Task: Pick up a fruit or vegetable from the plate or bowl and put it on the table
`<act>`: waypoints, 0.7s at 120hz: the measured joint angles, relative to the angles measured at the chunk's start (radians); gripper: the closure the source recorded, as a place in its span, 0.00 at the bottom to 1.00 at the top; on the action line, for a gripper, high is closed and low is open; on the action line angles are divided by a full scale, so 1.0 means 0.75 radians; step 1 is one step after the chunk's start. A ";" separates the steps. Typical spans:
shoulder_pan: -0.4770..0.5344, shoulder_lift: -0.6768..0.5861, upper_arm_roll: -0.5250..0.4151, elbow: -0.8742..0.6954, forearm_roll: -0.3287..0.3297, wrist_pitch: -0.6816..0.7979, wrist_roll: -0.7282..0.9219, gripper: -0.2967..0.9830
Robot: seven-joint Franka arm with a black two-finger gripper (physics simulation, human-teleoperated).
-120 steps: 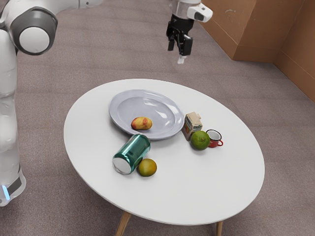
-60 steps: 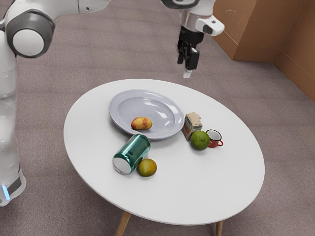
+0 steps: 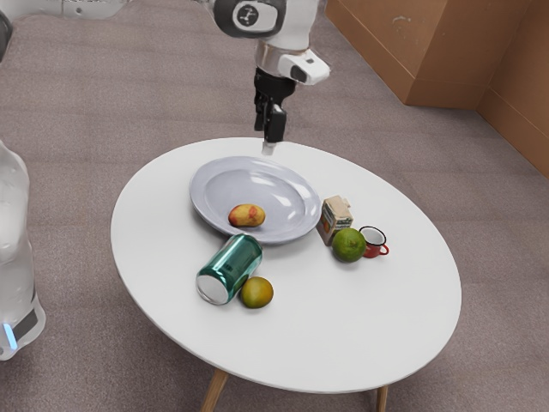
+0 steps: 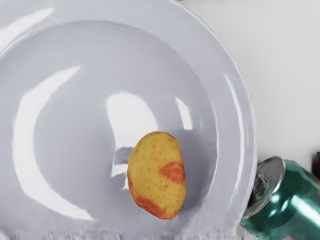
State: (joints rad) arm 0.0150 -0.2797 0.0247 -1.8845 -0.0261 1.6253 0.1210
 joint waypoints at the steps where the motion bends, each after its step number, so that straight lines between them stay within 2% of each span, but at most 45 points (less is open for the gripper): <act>1: 0.000 -0.009 0.003 -0.019 -0.001 0.008 0.001 0.23; 15: -0.001 -0.076 0.020 -0.199 -0.012 0.111 0.014 0.23; 33: -0.012 -0.144 0.022 -0.333 -0.019 0.196 0.029 0.23; 84: -0.055 -0.095 0.019 -0.430 -0.048 0.336 0.067 0.23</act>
State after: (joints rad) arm -0.0261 -0.3508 0.0391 -2.2069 -0.0619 1.8772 0.1715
